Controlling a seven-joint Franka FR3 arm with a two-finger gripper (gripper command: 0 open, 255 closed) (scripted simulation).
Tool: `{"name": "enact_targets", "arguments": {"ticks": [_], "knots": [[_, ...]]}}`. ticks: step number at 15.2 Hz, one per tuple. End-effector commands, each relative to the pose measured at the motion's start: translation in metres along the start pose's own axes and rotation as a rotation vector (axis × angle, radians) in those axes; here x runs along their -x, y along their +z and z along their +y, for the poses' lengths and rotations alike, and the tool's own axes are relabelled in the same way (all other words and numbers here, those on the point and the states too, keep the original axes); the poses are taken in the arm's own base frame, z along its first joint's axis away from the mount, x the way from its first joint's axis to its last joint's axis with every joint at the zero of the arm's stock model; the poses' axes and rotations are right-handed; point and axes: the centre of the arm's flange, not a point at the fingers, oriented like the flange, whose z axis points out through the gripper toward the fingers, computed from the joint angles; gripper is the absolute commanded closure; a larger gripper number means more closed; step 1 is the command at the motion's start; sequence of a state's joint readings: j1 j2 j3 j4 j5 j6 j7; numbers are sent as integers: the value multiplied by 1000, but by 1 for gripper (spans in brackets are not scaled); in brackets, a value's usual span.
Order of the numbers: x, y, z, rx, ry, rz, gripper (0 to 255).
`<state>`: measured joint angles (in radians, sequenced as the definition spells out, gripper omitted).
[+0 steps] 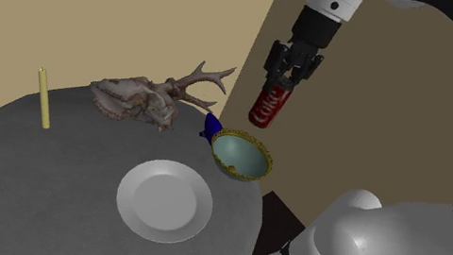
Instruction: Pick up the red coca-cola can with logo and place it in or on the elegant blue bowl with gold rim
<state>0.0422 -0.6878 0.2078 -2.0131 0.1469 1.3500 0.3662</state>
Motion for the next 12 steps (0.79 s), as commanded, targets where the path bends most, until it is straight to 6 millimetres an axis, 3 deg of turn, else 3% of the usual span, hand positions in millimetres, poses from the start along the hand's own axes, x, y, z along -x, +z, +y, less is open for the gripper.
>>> {"name": "enact_targets", "arguments": {"ticks": [1,12], "knots": [[6,7,2,0,0,0,255],[7,65,3,0,0,0,255]]}}
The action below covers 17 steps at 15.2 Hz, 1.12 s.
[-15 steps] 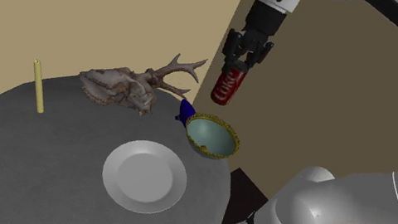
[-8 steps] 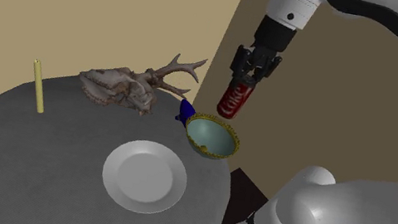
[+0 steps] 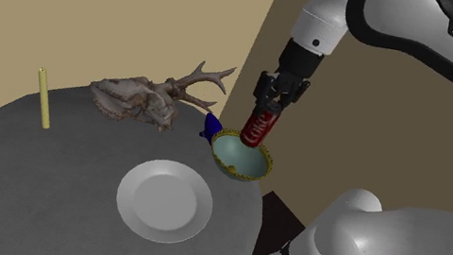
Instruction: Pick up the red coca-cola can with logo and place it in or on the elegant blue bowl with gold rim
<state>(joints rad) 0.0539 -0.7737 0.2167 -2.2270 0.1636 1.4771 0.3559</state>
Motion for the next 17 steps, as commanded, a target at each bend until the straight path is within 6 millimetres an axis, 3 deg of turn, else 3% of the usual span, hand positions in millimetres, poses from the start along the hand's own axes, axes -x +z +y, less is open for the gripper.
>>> {"name": "enact_targets", "arguments": {"ticks": [1,6,14,15,17], "knots": [[0,11,1,0,0,1,255],[0,40,1,0,0,1,255],[0,40,1,0,0,1,255],[0,40,1,0,0,1,0],[0,40,1,0,0,1,0]]}}
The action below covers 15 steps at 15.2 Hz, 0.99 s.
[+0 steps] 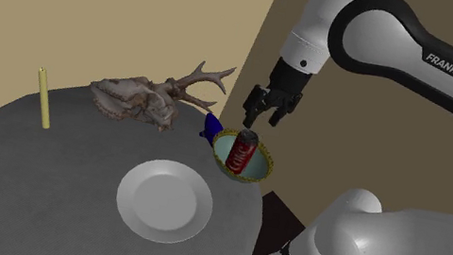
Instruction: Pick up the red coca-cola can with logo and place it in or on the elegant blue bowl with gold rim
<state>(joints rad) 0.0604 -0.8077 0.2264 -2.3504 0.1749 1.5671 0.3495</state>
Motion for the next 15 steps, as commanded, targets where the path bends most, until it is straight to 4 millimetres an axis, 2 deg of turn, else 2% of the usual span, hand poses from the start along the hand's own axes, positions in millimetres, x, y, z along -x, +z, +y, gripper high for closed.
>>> {"name": "enact_targets", "arguments": {"ticks": [1,3,7,15], "knots": [[0,0,0,0,0,0,0],[0,0,0,0,0,0,0],[0,-50,0,0,0,0,0],[0,-50,0,0,0,0,0]]}}
